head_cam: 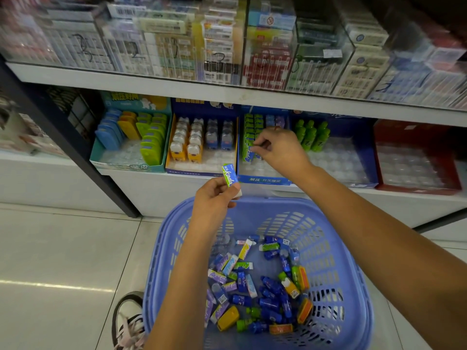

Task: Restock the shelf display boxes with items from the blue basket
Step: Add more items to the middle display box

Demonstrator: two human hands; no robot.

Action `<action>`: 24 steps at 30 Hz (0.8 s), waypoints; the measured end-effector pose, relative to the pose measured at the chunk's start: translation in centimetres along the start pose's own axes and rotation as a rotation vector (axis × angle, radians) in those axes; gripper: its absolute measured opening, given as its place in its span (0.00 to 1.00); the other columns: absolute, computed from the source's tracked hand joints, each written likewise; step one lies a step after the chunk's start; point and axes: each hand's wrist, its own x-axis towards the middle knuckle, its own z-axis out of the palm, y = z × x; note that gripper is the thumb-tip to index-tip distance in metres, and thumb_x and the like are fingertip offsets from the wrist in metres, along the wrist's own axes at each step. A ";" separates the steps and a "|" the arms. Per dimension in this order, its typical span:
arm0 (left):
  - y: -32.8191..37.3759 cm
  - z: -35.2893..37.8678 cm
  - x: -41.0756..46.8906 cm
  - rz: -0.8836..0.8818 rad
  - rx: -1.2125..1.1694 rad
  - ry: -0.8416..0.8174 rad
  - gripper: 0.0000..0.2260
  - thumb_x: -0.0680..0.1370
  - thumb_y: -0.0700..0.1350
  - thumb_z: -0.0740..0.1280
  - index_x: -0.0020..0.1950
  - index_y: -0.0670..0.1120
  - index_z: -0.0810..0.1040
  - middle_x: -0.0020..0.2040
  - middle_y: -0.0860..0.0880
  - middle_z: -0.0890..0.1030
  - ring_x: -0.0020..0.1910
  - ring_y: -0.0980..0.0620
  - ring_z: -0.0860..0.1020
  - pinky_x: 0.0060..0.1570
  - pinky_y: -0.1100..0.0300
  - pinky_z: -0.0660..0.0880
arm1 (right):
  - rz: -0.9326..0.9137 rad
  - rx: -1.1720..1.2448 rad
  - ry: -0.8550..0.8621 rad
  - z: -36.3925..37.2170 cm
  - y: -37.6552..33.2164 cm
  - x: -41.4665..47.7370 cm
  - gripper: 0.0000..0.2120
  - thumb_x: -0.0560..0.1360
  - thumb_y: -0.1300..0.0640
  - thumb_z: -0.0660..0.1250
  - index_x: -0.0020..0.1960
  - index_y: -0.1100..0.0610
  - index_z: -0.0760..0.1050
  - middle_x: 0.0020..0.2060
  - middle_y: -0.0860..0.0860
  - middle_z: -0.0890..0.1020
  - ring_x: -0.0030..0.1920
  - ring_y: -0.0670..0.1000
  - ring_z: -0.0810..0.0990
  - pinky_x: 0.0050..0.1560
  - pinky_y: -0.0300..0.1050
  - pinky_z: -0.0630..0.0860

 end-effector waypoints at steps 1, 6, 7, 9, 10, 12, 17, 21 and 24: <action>0.0 0.1 0.0 0.000 0.000 -0.003 0.08 0.77 0.40 0.67 0.56 0.41 0.78 0.39 0.50 0.81 0.33 0.63 0.80 0.33 0.70 0.76 | -0.002 0.001 0.019 0.2 0.0 -0.3 0.08 0.73 0.58 0.71 0.46 0.63 0.80 0.44 0.57 0.81 0.43 0.54 0.79 0.45 0.41 0.73; -0.2 0.4 -0.2 0.038 0.034 -0.024 0.08 0.78 0.42 0.67 0.56 0.47 0.79 0.40 0.49 0.81 0.36 0.58 0.81 0.34 0.69 0.76 | -0.045 -0.050 0.008 0.6 -0.4 -0.4 0.08 0.74 0.58 0.70 0.46 0.63 0.81 0.53 0.56 0.79 0.47 0.54 0.79 0.47 0.40 0.72; -0.3 0.5 -0.2 0.050 0.055 -0.026 0.08 0.78 0.42 0.67 0.56 0.49 0.79 0.41 0.49 0.81 0.37 0.57 0.81 0.35 0.69 0.75 | -0.039 -0.063 -0.023 0.3 -0.4 -0.2 0.08 0.74 0.57 0.70 0.47 0.62 0.81 0.54 0.55 0.78 0.48 0.53 0.78 0.49 0.41 0.73; -0.3 0.6 -0.2 0.080 0.119 -0.016 0.08 0.77 0.43 0.68 0.56 0.49 0.79 0.41 0.50 0.81 0.37 0.57 0.80 0.35 0.70 0.75 | 0.001 -0.032 -0.040 -0.4 -0.6 -0.1 0.09 0.74 0.56 0.70 0.51 0.60 0.81 0.52 0.53 0.77 0.46 0.49 0.76 0.49 0.38 0.72; -0.3 0.7 -0.2 0.096 0.150 -0.003 0.08 0.77 0.43 0.69 0.56 0.48 0.79 0.41 0.51 0.81 0.37 0.57 0.79 0.35 0.70 0.76 | 0.039 0.044 -0.042 -0.8 -0.8 -0.3 0.09 0.74 0.56 0.70 0.52 0.59 0.81 0.48 0.49 0.77 0.42 0.45 0.74 0.47 0.34 0.70; -0.2 0.9 0.0 0.118 0.196 0.010 0.09 0.76 0.43 0.70 0.55 0.45 0.78 0.44 0.50 0.81 0.40 0.54 0.79 0.39 0.67 0.77 | 0.167 0.361 -0.139 -1.7 -1.4 -1.5 0.08 0.73 0.55 0.71 0.51 0.56 0.80 0.39 0.42 0.78 0.35 0.42 0.76 0.41 0.34 0.73; 0.6 2.1 0.5 0.265 0.402 -0.015 0.14 0.77 0.44 0.68 0.62 0.44 0.76 0.51 0.50 0.81 0.49 0.52 0.79 0.52 0.58 0.77 | 0.214 0.731 -0.242 -3.1 -1.7 -3.5 0.05 0.71 0.62 0.72 0.45 0.54 0.80 0.36 0.47 0.83 0.36 0.44 0.82 0.40 0.34 0.79; 0.2 3.4 0.7 0.353 0.619 -0.100 0.26 0.80 0.47 0.63 0.76 0.47 0.59 0.73 0.49 0.67 0.70 0.51 0.66 0.65 0.63 0.64 | 0.246 0.475 0.077 -3.4 0.0 -2.4 0.07 0.71 0.61 0.73 0.46 0.55 0.77 0.39 0.48 0.81 0.40 0.47 0.81 0.44 0.35 0.78; -1.0 4.0 0.6 0.412 0.955 -0.231 0.28 0.81 0.46 0.62 0.78 0.44 0.54 0.77 0.46 0.57 0.76 0.48 0.56 0.71 0.59 0.59 | 0.187 0.272 0.077 -2.5 0.5 -1.7 0.08 0.72 0.60 0.72 0.50 0.59 0.79 0.44 0.52 0.82 0.43 0.48 0.80 0.47 0.36 0.76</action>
